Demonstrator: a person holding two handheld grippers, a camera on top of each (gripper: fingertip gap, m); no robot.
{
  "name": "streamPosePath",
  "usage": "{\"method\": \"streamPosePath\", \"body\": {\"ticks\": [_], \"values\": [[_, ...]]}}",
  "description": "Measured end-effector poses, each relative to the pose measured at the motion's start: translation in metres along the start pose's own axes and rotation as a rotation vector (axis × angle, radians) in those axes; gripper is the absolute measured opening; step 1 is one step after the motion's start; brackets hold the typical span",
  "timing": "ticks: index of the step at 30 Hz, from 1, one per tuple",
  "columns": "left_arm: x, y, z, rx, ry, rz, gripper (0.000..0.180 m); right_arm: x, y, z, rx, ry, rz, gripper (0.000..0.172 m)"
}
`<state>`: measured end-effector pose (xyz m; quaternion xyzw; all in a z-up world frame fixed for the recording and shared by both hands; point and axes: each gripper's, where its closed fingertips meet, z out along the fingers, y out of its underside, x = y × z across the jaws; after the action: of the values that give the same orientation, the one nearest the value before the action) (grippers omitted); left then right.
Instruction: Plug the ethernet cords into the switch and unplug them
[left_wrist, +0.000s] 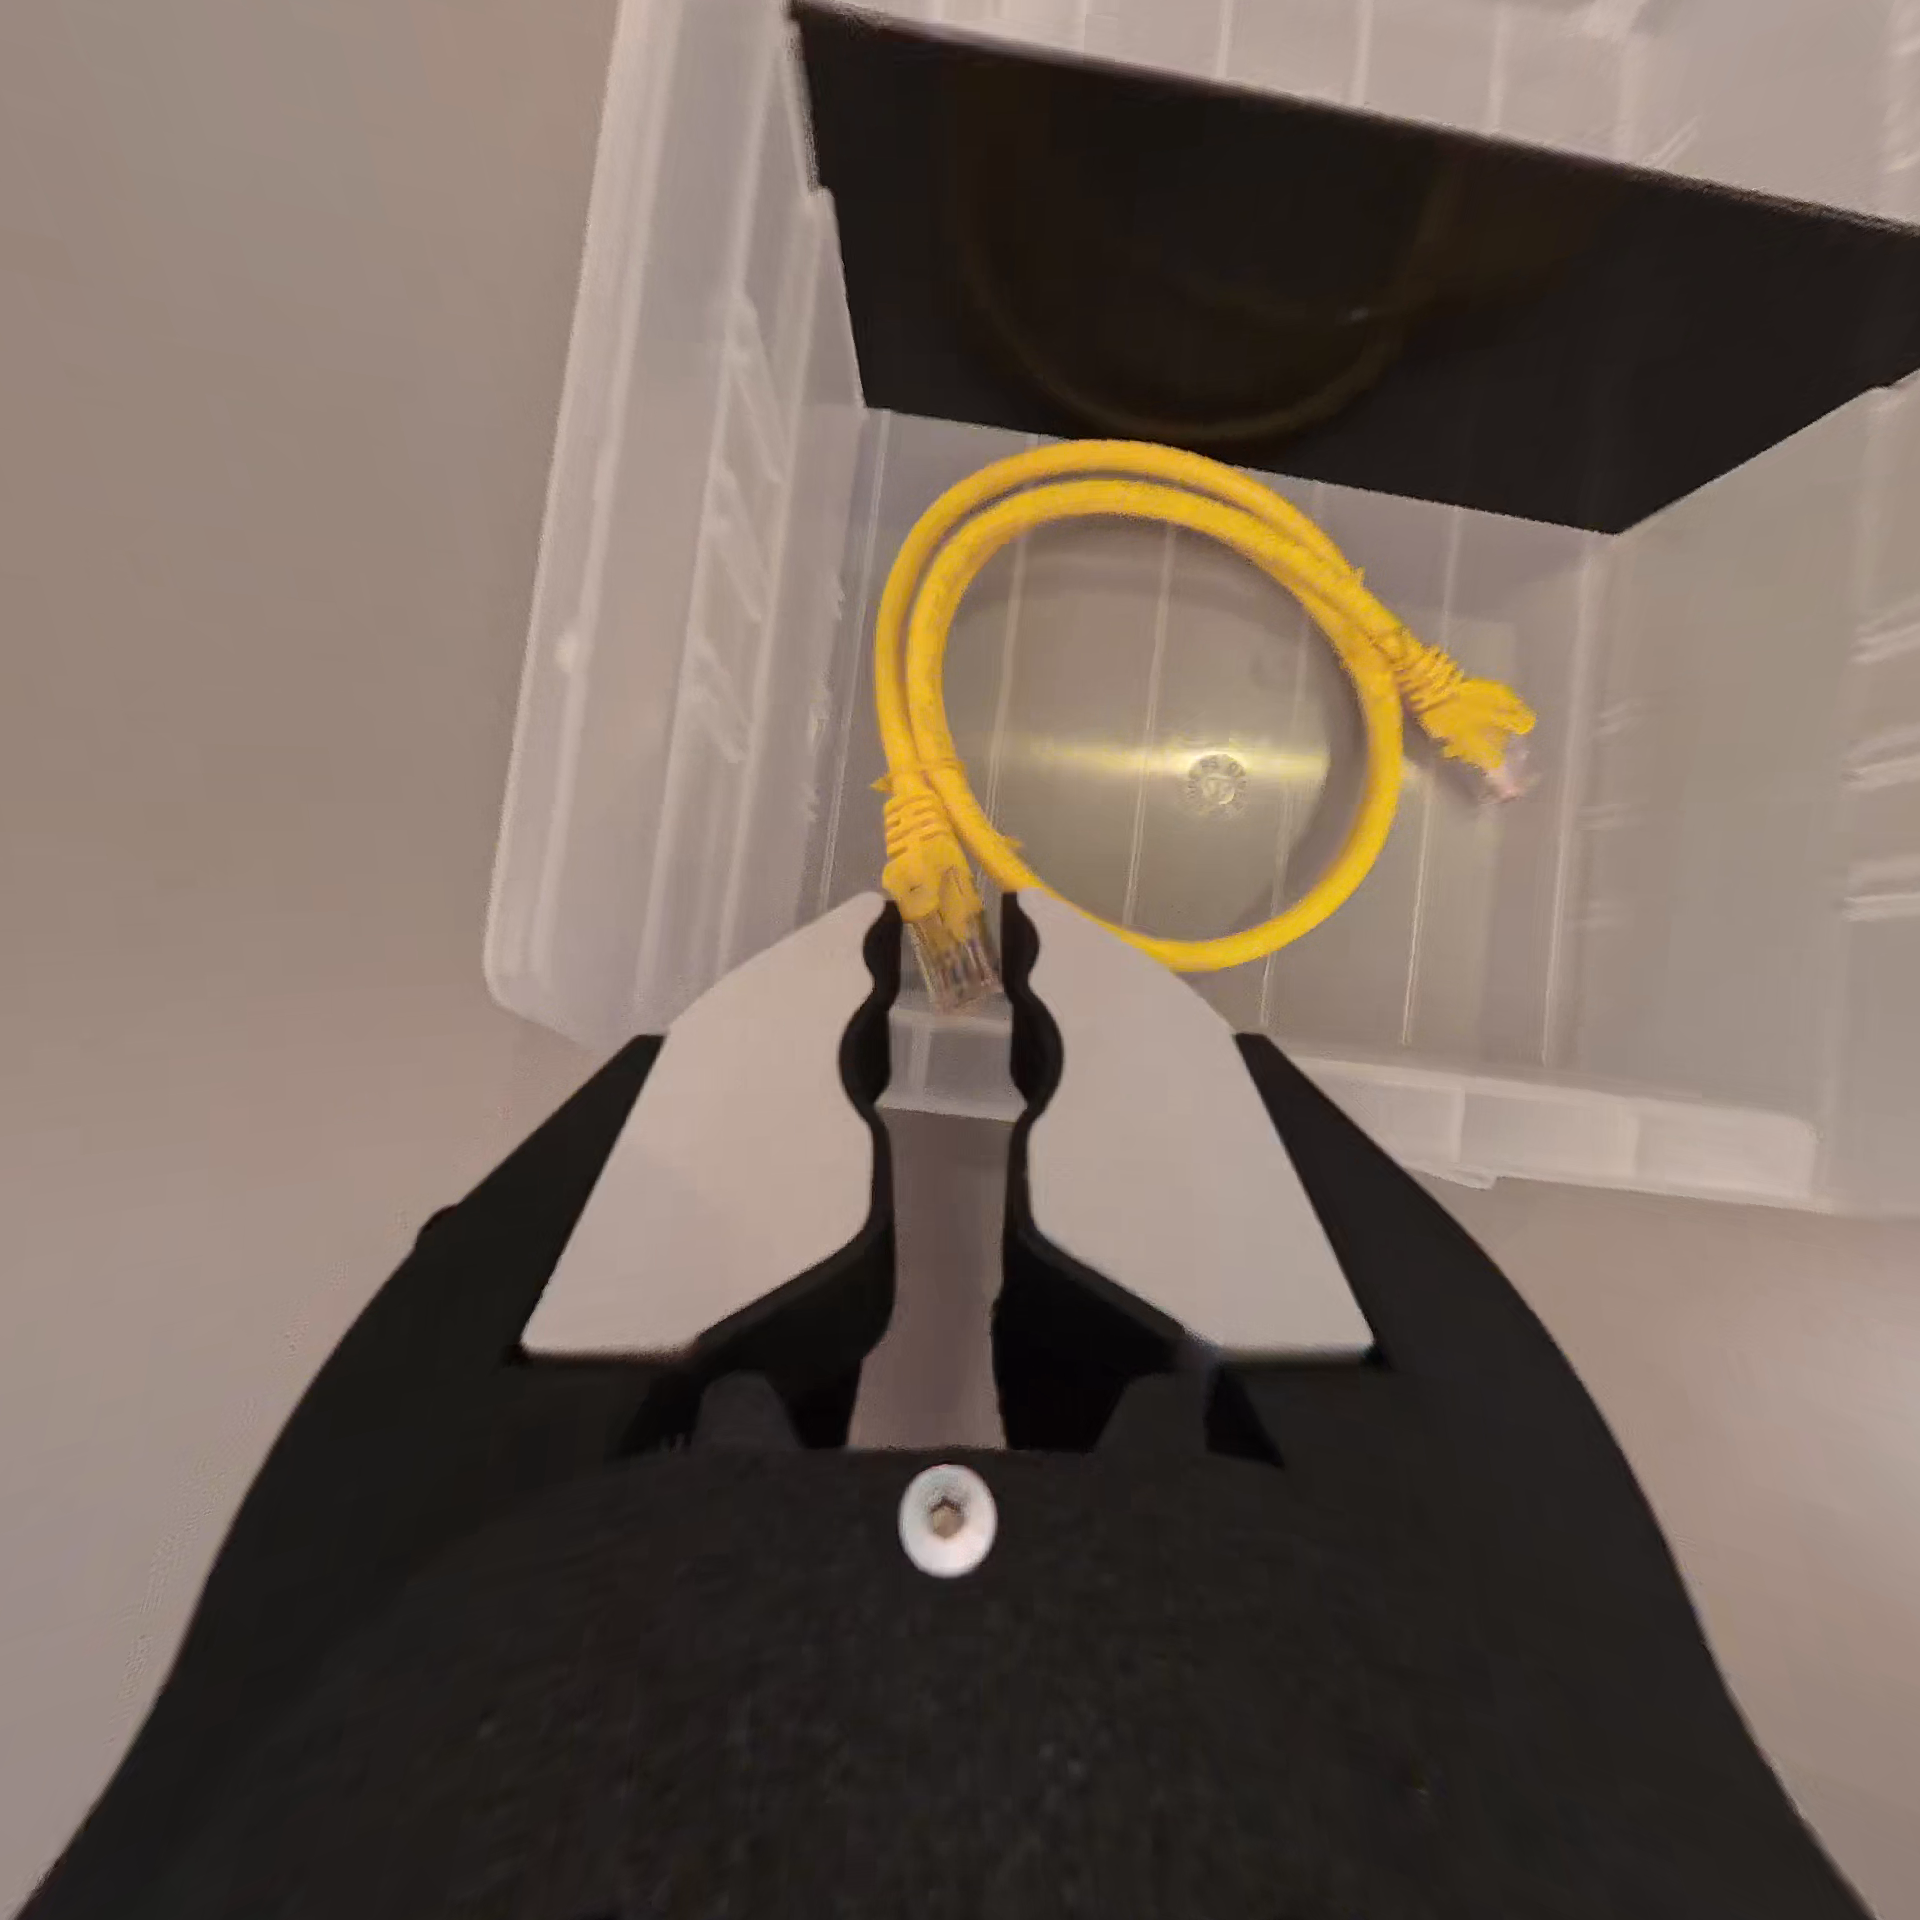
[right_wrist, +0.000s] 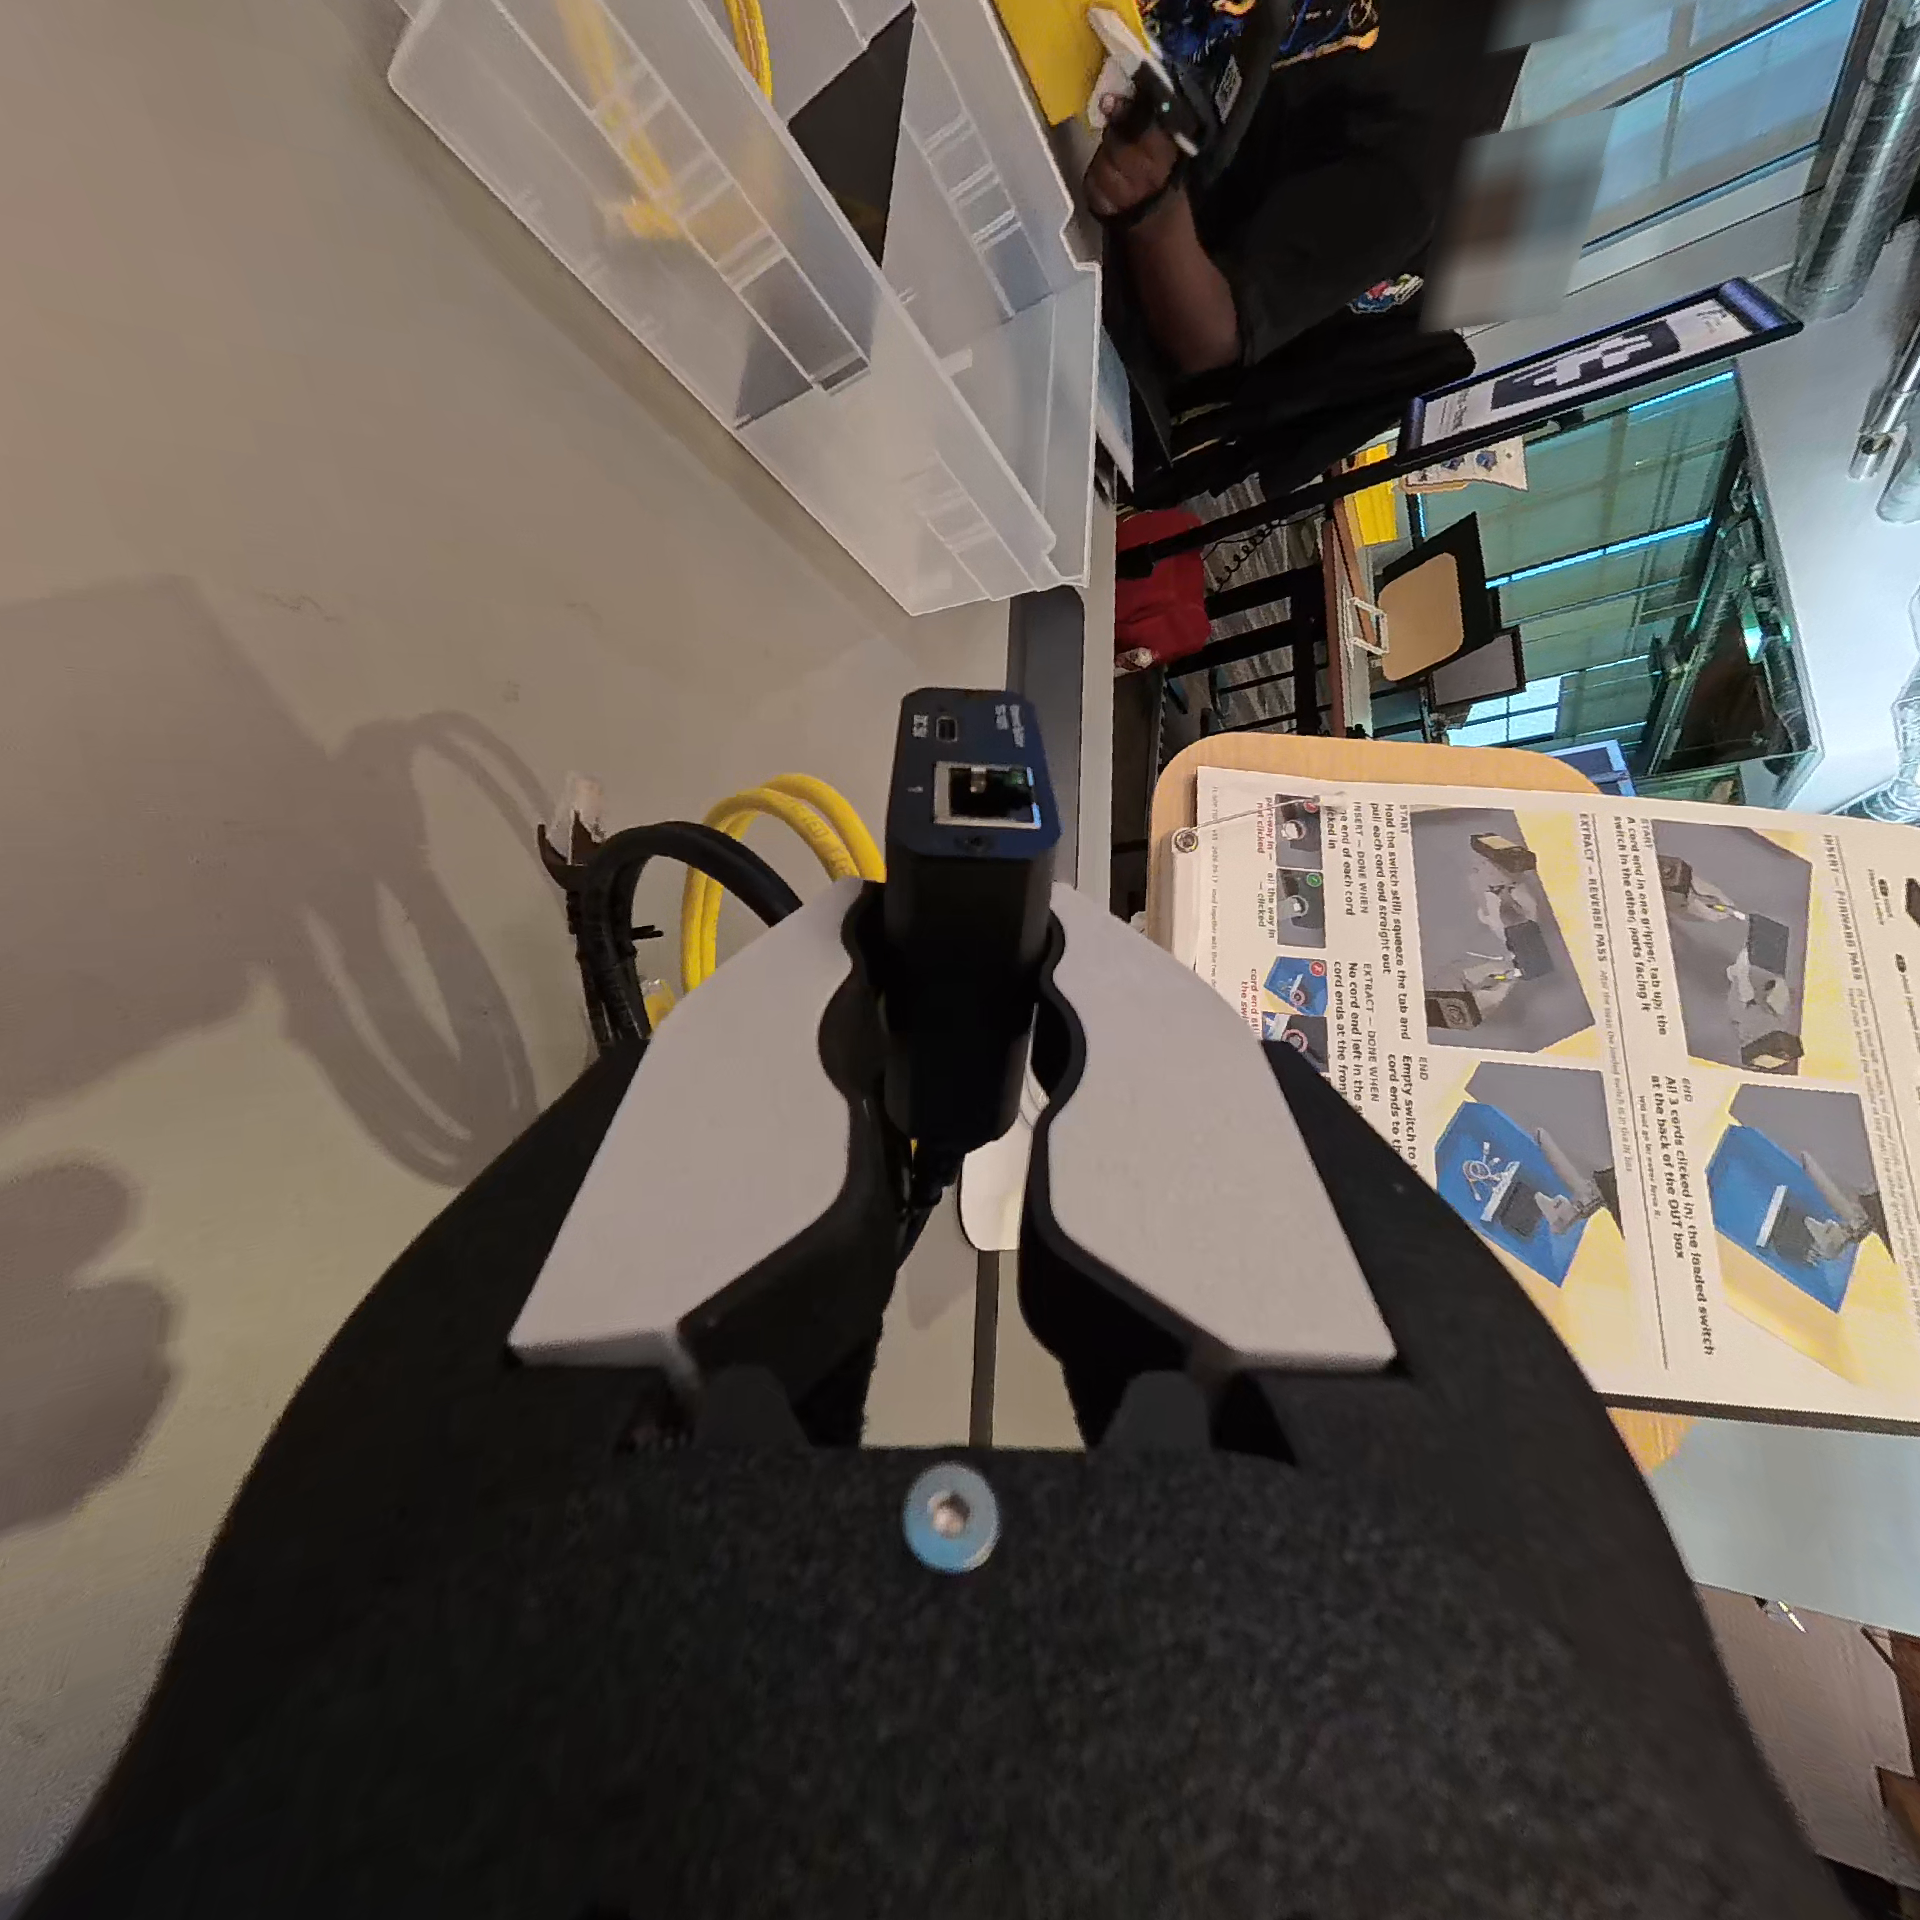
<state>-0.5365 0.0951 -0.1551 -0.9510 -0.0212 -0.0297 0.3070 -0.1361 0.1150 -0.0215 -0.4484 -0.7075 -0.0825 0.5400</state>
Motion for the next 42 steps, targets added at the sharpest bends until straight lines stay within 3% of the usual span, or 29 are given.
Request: {"method": "streamPosePath", "body": {"ticks": [5, 11, 14, 17, 21, 24, 30, 34, 39, 42], "values": [[0.004, -0.010, -0.015, 0.058, 0.064, 0.026, 0.014, 0.002, 0.002, -0.001, -0.005, 0.004, 0.000, 0.024], [0.036, -0.042, -0.084, 0.272, 0.272, 0.196, 0.013, 0.004, 0.002, -0.004, -0.001, 0.011, 0.002, 0.024], [0.073, -0.054, -0.137, 0.403, 0.456, 0.348, 0.012, 0.006, 0.001, -0.006, 0.000, 0.018, -0.002, 0.024], [0.125, -0.048, -0.209, 0.573, 0.757, 0.588, 0.012, 0.009, 0.000, -0.008, 0.001, 0.025, -0.001, 0.024], [0.174, -0.027, -0.253, 0.534, 1.035, 0.776, 0.012, 0.012, 0.001, -0.012, -0.001, 0.036, -0.001, 0.024], [0.209, -0.002, -0.223, 0.327, 1.097, 0.910, 0.012, 0.013, 0.000, -0.014, 0.001, 0.040, -0.001, 0.024], [0.260, 0.051, -0.101, -0.150, 0.993, 1.165, 0.012, 0.015, 0.001, -0.016, -0.002, 0.042, -0.001, 0.024], [0.282, 0.055, -0.054, -0.366, 1.025, 1.158, 0.012, 0.015, 0.004, -0.017, -0.001, 0.035, 0.012, 0.024], [0.286, 0.047, -0.027, -0.466, 0.813, 1.231, 0.019, 0.013, 0.007, -0.016, -0.004, 0.024, 0.020, 0.024], [0.277, 0.050, -0.019, -0.431, 0.632, 1.362, 0.022, 0.012, 0.008, -0.014, -0.010, 0.019, 0.015, 0.024]]}}
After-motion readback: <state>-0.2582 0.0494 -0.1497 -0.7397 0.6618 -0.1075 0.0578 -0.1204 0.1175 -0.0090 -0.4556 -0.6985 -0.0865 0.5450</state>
